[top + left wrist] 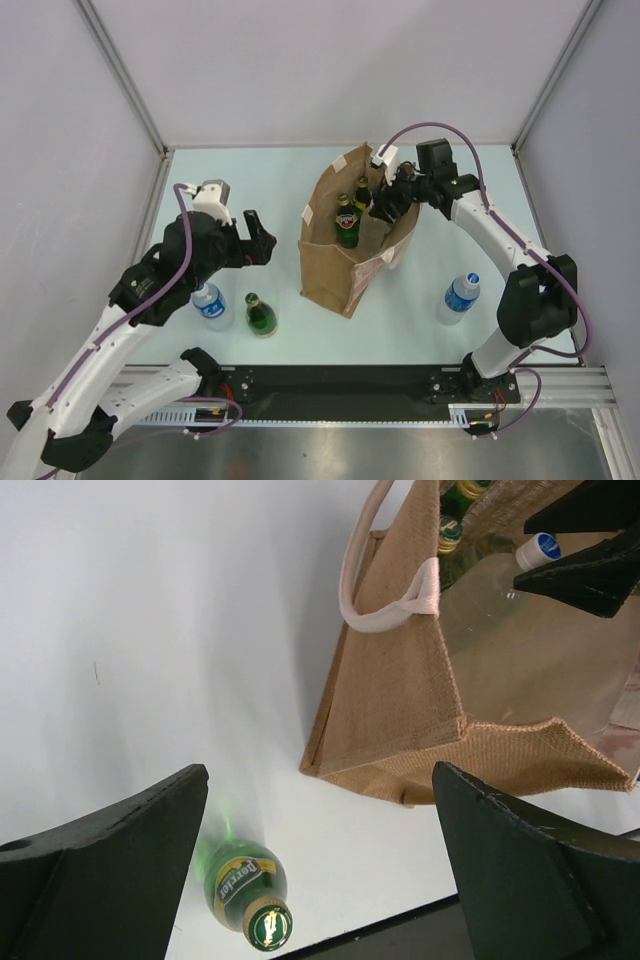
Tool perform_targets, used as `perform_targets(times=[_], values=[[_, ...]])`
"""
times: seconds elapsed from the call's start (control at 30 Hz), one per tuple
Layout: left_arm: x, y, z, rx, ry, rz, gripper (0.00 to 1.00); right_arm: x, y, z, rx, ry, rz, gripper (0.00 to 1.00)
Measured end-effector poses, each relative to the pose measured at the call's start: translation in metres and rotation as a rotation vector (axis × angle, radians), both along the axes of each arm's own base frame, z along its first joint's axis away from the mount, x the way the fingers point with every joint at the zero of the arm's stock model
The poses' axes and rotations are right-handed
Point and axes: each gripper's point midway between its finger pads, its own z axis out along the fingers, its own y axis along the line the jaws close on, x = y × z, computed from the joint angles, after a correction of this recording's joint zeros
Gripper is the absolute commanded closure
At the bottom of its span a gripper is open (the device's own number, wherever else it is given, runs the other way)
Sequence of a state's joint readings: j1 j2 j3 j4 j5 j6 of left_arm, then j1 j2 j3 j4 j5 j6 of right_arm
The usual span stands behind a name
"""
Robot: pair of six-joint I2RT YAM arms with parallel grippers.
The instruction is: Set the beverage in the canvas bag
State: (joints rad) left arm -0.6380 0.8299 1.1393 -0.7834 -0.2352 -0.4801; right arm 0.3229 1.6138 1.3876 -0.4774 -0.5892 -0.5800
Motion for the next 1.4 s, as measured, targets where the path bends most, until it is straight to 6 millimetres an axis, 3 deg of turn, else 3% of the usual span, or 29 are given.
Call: perform_targets(times=[0.57,0.83,0.93,1.2,1.4], values=[[-0.021,0.03,-0.017,0.034,0.096,0.112,0.0,-0.01,0.007,0.001,0.055,0.075,-0.005,0.41],[-0.032,0.055,-0.022,0.051,0.156,0.247,0.0,-0.015,0.01,0.007,0.081,0.097,-0.006,0.26],[-0.037,0.065,-0.024,0.056,0.174,0.3,0.0,-0.018,0.012,0.025,0.108,0.086,-0.008,0.25],[-0.049,0.089,-0.021,0.038,0.165,0.415,0.01,-0.034,0.011,0.118,0.229,-0.065,0.012,0.26],[-0.054,0.096,-0.025,0.039,0.186,0.453,0.03,-0.053,0.012,0.14,0.288,-0.071,0.073,0.25]])
